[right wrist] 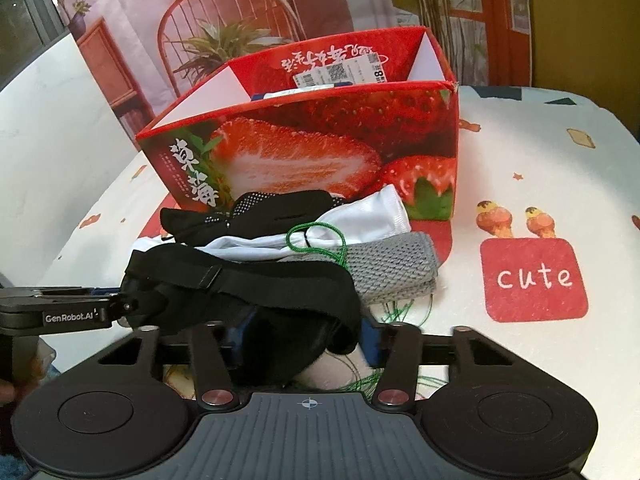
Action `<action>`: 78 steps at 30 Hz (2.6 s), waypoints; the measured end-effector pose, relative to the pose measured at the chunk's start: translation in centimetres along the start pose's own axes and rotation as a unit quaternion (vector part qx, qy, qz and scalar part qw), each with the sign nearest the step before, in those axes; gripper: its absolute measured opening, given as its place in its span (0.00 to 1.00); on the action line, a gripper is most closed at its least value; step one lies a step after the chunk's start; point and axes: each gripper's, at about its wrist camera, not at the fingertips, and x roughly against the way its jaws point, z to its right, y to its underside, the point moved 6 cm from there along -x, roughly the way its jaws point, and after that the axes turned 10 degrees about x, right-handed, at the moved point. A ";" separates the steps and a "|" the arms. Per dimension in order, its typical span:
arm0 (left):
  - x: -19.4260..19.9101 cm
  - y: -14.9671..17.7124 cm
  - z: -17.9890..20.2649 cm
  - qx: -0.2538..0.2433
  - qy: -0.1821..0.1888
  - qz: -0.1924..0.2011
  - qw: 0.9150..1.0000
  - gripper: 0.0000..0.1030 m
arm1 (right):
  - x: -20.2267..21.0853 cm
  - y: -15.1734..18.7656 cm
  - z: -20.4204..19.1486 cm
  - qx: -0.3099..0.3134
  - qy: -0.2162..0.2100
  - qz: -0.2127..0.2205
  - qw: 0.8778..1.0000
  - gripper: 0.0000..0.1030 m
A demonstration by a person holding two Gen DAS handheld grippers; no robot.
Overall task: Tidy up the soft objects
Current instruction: 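Close both grippers on the black strap, then lift the black strap with both grippers and lower it into the box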
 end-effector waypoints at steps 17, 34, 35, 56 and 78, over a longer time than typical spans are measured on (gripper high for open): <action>3.0 -1.7 0.9 -0.010 0.033 0.065 0.997 0.12 | 1.7 -3.3 -0.5 0.072 0.010 0.047 0.996 0.13; 8.3 -8.4 4.5 -0.071 0.034 0.184 0.980 0.11 | 3.8 -10.4 -0.1 0.104 -0.002 0.112 0.988 0.12; 8.3 -9.0 4.6 -0.072 0.031 0.190 0.979 0.11 | 3.7 -11.0 -0.1 0.103 -0.003 0.116 0.988 0.12; -1.0 -18.4 6.4 -0.107 -0.035 0.143 0.983 0.11 | -4.9 -20.4 3.6 0.120 0.053 0.110 0.985 0.12; -5.5 -16.7 6.0 -0.135 -0.054 0.034 0.989 0.11 | -9.9 -16.9 4.5 0.095 0.033 0.002 0.995 0.11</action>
